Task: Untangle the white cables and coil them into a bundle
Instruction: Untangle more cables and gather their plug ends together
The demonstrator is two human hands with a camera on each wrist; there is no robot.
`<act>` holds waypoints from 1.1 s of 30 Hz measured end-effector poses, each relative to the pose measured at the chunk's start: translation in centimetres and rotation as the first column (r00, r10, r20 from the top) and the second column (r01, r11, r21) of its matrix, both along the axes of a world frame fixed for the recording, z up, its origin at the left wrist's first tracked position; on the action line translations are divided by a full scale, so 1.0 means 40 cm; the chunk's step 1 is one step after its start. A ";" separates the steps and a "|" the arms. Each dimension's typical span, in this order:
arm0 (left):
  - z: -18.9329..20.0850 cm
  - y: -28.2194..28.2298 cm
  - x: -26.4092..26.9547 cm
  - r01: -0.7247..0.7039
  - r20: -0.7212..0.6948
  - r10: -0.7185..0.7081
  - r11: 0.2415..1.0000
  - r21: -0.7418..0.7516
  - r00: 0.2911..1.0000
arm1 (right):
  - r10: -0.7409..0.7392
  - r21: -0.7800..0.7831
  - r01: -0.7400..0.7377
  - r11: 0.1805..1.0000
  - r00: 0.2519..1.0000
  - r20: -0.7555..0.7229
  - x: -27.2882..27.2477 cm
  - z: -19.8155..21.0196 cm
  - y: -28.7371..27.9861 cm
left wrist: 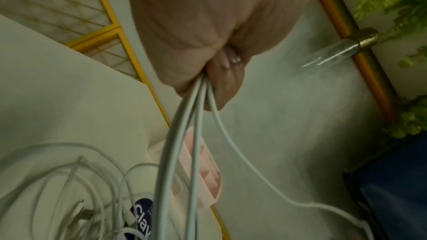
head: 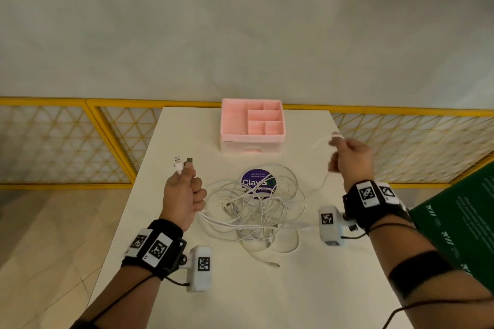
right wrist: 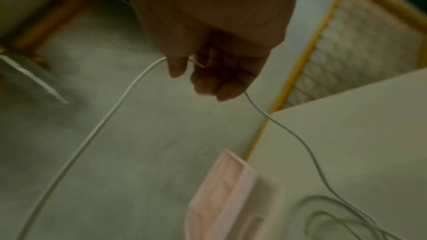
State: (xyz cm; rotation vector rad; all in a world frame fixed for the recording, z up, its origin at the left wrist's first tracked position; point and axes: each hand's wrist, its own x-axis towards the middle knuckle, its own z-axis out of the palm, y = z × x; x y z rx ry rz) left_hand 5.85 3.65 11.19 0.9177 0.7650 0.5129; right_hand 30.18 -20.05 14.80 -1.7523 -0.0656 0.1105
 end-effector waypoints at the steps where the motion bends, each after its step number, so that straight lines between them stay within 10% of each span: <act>1: 0.000 -0.012 0.004 0.019 -0.018 -0.018 0.999 0.027 1.000 | 0.043 0.093 -0.047 0.995 0.998 0.043 -0.010 0.042 0.019; 8: 0.031 -0.097 0.039 0.148 0.016 -0.149 0.986 0.072 0.989 | 0.618 0.281 -0.637 0.718 0.769 0.162 -0.175 0.179 0.118; 16: 0.098 -0.102 0.065 0.241 -0.013 -0.241 0.967 0.078 0.971 | 0.881 0.086 -0.877 0.472 0.469 -0.060 -0.365 -0.022 0.164; 20: 0.080 -0.083 0.049 0.263 -0.034 -0.260 0.953 0.148 0.965 | 0.820 0.190 -0.802 0.566 0.527 -0.223 -0.363 -0.079 0.143; 24: 0.066 -0.092 0.030 0.384 -0.026 -0.384 0.913 0.140 0.923 | 0.636 0.557 -0.358 0.749 0.623 -0.455 -0.280 -0.079 0.143; 33: -0.038 -0.084 -0.047 0.586 -0.313 -0.537 0.806 0.085 0.784 | 0.388 0.759 -0.014 0.650 0.865 -0.317 -0.049 0.131 0.173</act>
